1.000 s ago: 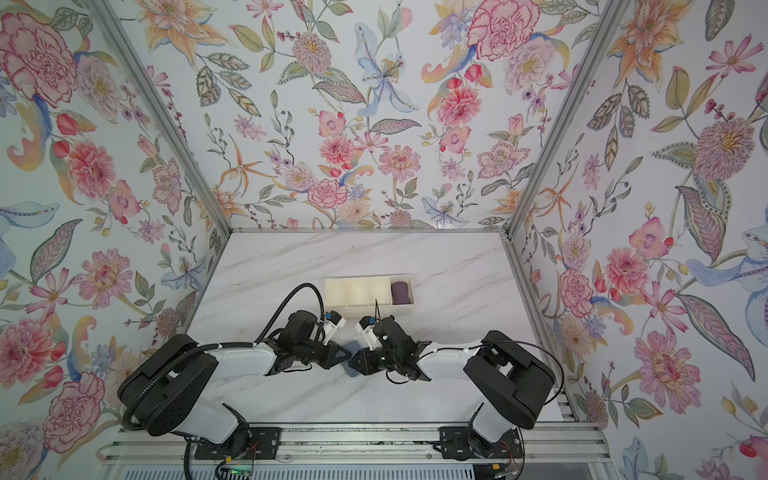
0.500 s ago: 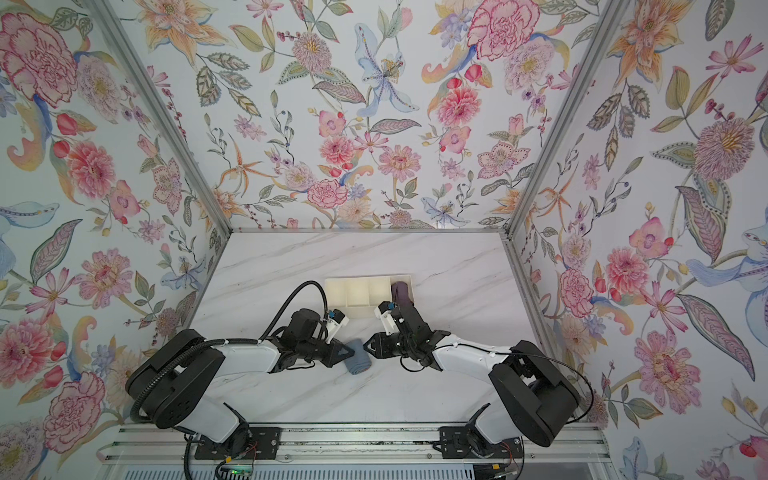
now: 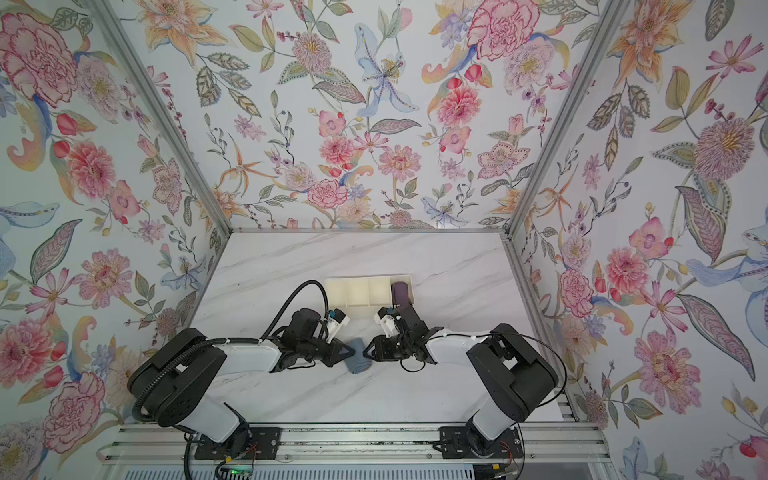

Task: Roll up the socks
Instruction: 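Grasp the blue sock roll upright with the right gripper while the left gripper steadies it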

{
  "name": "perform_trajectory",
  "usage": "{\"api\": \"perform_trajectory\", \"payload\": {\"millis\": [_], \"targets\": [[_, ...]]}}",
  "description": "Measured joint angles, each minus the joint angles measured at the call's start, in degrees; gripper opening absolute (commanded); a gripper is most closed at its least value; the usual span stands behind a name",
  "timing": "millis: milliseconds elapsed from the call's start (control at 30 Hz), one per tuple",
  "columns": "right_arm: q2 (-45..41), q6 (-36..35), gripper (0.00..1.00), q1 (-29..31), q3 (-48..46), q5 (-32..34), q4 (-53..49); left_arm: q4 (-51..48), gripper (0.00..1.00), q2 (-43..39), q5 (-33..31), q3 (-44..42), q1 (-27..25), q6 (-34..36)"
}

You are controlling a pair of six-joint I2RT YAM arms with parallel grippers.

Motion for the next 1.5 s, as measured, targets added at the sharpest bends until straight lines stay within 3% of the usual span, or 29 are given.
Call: {"api": "perform_trajectory", "payload": {"millis": [1067,1500], "targets": [[8.7,5.4,0.4,0.8,1.7,-4.8,11.0,-0.2,0.0,0.0,-0.4,0.1,0.0,0.6],[9.5,8.3,0.24,1.6,1.3,-4.6,13.9,0.0,0.0,0.0,-1.6,0.0,0.1,0.6]]}}
